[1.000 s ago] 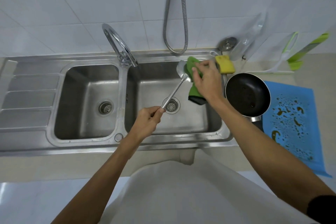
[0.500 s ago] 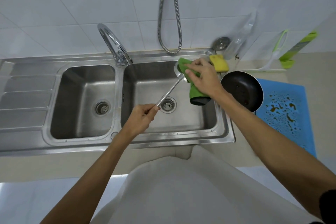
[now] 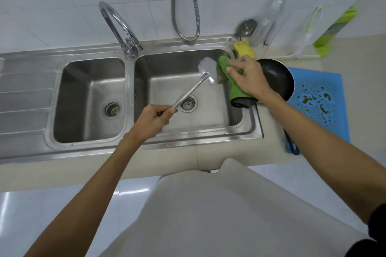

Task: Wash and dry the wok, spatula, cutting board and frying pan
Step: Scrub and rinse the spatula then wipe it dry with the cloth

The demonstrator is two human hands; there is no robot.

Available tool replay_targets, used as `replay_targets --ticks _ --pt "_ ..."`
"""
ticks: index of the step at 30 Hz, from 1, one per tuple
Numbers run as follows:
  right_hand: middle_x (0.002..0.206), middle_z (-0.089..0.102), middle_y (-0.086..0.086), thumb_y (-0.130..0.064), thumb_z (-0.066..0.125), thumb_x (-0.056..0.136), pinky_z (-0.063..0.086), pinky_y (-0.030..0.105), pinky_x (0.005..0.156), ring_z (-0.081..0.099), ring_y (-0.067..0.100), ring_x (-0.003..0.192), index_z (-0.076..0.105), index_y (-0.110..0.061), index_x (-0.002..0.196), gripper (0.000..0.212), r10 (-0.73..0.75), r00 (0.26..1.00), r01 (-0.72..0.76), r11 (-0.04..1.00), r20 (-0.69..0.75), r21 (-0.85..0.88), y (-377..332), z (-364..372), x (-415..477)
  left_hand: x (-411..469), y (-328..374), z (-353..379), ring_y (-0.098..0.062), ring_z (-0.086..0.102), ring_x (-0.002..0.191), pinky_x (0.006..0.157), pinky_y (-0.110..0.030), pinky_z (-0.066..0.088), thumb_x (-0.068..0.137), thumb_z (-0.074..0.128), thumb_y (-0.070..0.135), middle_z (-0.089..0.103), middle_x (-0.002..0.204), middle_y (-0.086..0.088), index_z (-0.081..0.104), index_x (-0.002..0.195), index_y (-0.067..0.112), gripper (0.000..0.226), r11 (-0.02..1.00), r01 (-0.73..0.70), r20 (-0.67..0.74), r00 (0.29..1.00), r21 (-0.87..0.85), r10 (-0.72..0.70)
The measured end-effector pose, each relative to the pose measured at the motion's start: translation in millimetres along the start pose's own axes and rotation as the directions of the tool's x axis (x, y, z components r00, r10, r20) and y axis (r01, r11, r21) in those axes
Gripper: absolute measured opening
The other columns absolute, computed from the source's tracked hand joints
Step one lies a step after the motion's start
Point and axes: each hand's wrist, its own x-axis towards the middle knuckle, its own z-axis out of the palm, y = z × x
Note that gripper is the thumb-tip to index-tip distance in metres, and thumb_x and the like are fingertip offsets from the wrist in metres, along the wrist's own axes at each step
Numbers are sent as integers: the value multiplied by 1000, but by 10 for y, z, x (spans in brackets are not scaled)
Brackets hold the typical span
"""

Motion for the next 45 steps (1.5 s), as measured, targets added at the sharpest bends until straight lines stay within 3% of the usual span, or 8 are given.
replay_targets --ticks 6,11,14,18,27,38,43,45 --pt "101 58 5 -28 66 95 47 33 83 62 26 92 73 -12 121 31 205 976 -193 970 72 -145 566 27 -1210 -177 -191 266 -9 35 43 39 -20 30 98 59 43 45 56 4 77 92 27 25 989 131 4 991 -72 -131" --pt "106 57 14 -26 66 95 56 44 68 61 36 89 73 -11 117 28 286 956 -287 880 -61 -379 908 134 -1918 -220 -107 456 -9 38 42 37 -21 31 102 54 39 49 58 5 74 100 22 26 979 196 50 980 -46 -194" --pt "117 56 26 -13 69 94 55 50 82 59 43 98 69 0 122 31 259 959 -283 891 -115 -354 1005 210 -2052 -260 -57 578 -11 36 41 37 -21 31 103 52 38 47 56 6 72 97 23 26 978 202 77 977 -43 -198" --pt "148 40 31 -11 63 96 39 49 109 47 49 127 51 2 142 48 370 921 -299 873 123 -386 989 269 -1944 -305 -60 676 -12 36 42 36 -21 30 103 50 40 48 59 5 71 94 24 28 973 221 116 970 -67 -213" --pt "155 34 24 -23 61 96 31 44 114 38 41 139 43 -3 149 59 386 914 -298 845 122 -444 733 240 -1968 -279 30 779 -10 39 41 36 -23 31 92 61 52 50 55 7 56 96 31 22 970 238 73 969 -54 -234" --pt "125 65 13 -22 69 94 49 35 98 62 28 114 69 -8 124 33 472 873 -460 881 -126 114 142 9 -2010 -33 379 1450 -17 55 57 51 -29 49 98 62 17 60 79 -7 63 94 9 9 714 447 314 893 -539 -323" --pt "94 70 -1 -29 70 93 49 11 64 66 -2 74 67 -12 108 23 664 746 -563 673 -56 481 -63 -306 -2175 145 713 2092 -17 62 82 74 -27 48 99 60 20 63 79 2 71 104 11 15 732 507 425 846 -456 -321" --pt "86 71 4 -33 70 93 52 17 56 69 4 68 64 -10 100 25 731 682 -601 534 33 594 -55 -419 -2306 186 836 2396 -18 65 84 79 -30 50 100 60 21 67 83 -2 70 107 10 17 734 511 449 838 -448 -310"
